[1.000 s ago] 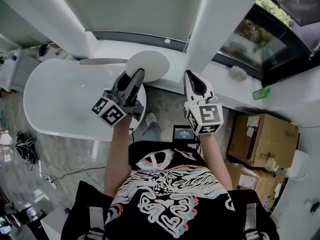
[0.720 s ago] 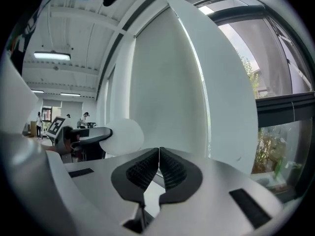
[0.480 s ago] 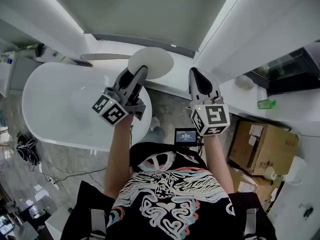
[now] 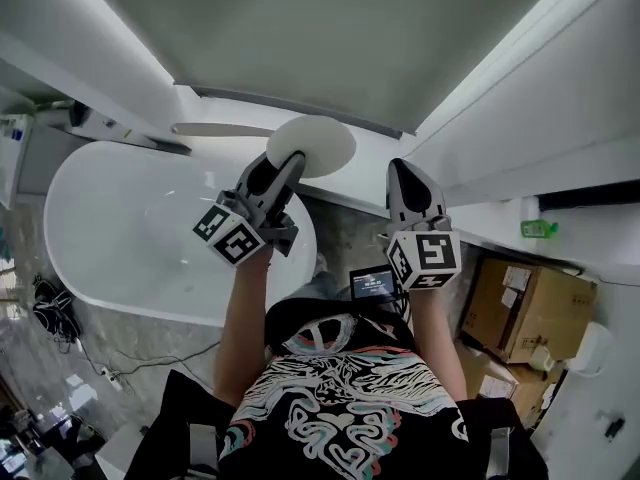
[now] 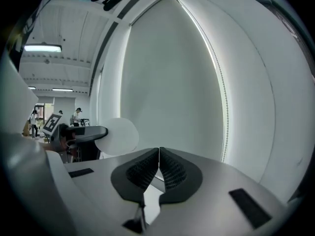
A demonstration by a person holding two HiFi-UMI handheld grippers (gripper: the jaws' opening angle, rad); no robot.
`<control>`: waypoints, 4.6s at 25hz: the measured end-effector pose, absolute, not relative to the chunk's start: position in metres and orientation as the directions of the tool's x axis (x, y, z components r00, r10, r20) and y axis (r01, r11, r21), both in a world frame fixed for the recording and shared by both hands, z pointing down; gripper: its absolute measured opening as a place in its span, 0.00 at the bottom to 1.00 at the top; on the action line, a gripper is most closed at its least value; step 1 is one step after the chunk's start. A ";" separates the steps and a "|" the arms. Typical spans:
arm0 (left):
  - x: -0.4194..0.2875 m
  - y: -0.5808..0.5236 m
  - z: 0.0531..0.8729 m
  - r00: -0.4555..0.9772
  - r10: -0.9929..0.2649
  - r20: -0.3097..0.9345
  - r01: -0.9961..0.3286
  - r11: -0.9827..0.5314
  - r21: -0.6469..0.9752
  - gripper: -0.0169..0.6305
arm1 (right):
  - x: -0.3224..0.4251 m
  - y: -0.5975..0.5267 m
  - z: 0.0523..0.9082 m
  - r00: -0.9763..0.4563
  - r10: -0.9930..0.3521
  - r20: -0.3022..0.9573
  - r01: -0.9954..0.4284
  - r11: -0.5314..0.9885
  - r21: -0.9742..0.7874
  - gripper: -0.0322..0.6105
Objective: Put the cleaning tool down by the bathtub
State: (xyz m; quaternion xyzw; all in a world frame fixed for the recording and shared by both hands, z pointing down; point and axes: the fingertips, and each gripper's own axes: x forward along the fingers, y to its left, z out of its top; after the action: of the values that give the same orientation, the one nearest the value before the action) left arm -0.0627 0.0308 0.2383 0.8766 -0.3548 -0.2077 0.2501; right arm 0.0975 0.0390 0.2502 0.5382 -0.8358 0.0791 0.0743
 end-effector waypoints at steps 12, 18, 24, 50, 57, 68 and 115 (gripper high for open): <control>-0.071 0.009 0.244 0.649 -0.740 -0.178 -0.525 -0.605 0.599 0.24 | 0.098 0.015 0.255 -0.403 -0.891 0.209 -0.915 0.397 -0.071 0.09; -0.072 -0.018 0.250 0.633 -0.755 -0.174 -0.537 -0.590 0.603 0.24 | 0.095 -0.016 0.265 -0.412 -0.887 0.209 -0.910 0.409 -0.062 0.09; -0.065 -0.034 0.254 0.637 -0.753 -0.165 -0.535 -0.586 0.608 0.24 | 0.097 -0.036 0.272 -0.410 -0.886 0.215 -0.912 0.405 -0.069 0.09; -0.074 -0.073 0.406 0.650 -0.759 0.015 -0.517 -0.428 0.742 0.24 | 0.077 -0.079 0.412 -0.442 -0.794 0.418 -0.891 0.444 -0.098 0.09; -0.068 -0.078 0.441 0.657 -0.752 0.047 -0.508 -0.396 0.765 0.24 | 0.079 -0.076 0.445 -0.443 -0.769 0.461 -0.886 0.455 -0.092 0.09; -0.077 -0.098 0.517 0.650 -0.748 0.134 -0.520 -0.310 0.796 0.24 | 0.068 -0.094 0.509 -0.446 -0.715 0.539 -0.868 0.491 -0.067 0.09; -0.015 -0.125 0.718 0.658 -0.607 0.446 -0.605 -0.073 0.793 0.24 | 0.103 -0.108 0.700 -0.413 -0.591 0.693 -0.847 0.529 -0.054 0.09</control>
State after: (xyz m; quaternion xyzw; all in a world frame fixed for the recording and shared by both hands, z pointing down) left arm -0.0154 -0.1248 0.7181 0.7323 -0.4137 -0.0011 0.5409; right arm 0.1034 -0.1082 0.7004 0.4409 -0.8155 0.2033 0.3150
